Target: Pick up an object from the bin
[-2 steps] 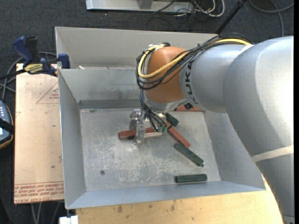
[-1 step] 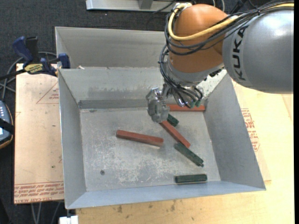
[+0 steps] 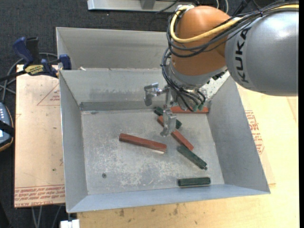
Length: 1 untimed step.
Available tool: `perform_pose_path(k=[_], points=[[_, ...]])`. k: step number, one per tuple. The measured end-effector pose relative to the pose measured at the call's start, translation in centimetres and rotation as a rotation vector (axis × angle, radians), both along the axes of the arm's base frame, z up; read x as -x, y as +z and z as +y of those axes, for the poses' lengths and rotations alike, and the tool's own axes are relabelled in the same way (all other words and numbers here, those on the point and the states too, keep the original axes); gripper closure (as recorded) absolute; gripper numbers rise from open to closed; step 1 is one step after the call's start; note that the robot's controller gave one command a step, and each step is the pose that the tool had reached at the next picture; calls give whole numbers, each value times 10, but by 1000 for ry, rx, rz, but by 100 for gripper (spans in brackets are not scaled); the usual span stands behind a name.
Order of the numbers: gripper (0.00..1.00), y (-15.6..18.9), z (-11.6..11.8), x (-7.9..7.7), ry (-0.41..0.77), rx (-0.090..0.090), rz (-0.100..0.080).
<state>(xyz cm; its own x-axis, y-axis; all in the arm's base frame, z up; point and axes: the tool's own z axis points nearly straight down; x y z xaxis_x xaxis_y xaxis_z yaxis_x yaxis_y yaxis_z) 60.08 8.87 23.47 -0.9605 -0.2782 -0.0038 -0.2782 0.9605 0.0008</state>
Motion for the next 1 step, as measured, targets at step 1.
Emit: perform_pose_path(k=[1], points=[[0, -158, 33, 3, -30, 1, 10]])
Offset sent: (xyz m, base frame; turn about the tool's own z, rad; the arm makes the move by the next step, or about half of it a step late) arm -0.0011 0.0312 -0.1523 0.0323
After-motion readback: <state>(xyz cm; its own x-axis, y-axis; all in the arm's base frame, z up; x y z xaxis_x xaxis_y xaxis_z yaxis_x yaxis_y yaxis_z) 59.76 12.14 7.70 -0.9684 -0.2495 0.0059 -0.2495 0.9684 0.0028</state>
